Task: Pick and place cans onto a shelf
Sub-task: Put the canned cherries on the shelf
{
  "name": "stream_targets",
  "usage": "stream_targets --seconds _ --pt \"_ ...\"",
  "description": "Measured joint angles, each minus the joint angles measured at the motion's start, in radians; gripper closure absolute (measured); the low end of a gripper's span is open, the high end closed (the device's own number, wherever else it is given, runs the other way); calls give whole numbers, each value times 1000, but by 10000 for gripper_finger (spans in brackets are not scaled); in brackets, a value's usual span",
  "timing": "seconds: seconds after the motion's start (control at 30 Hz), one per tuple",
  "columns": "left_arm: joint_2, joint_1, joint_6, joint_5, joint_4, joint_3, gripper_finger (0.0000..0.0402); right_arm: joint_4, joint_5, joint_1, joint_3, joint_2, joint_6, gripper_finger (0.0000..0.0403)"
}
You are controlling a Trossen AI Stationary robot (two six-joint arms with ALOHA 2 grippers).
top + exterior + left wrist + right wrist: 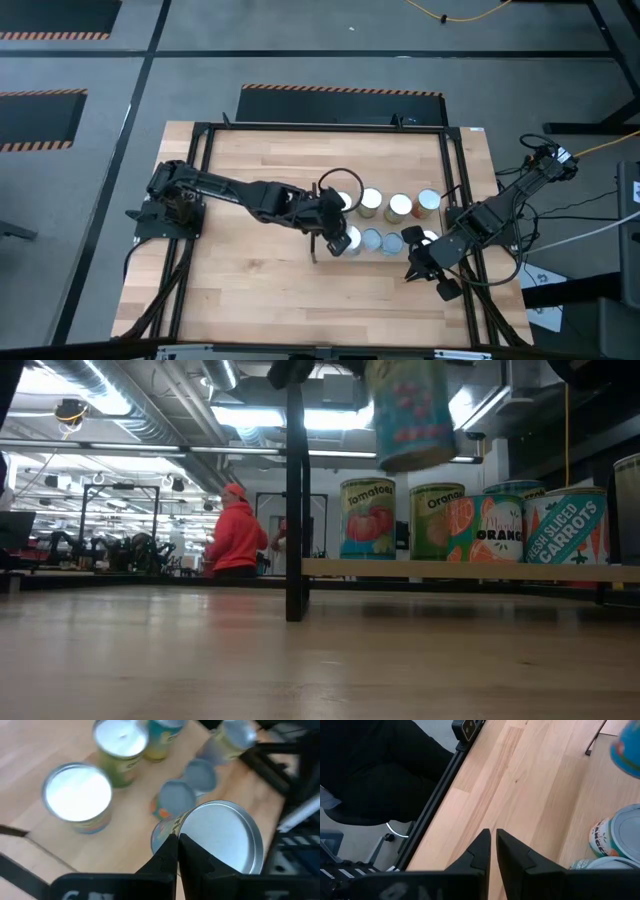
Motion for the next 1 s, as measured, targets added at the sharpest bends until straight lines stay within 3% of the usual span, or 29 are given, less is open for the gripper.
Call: stream_targets --seconds 0.43,1.0 --pt "93 1 -19 -29 -97 -2 401 2 1 0 0 0 -1 368" --pt "160 15 -23 -21 -79 1 401 9 2 0 0 2 -1 368"
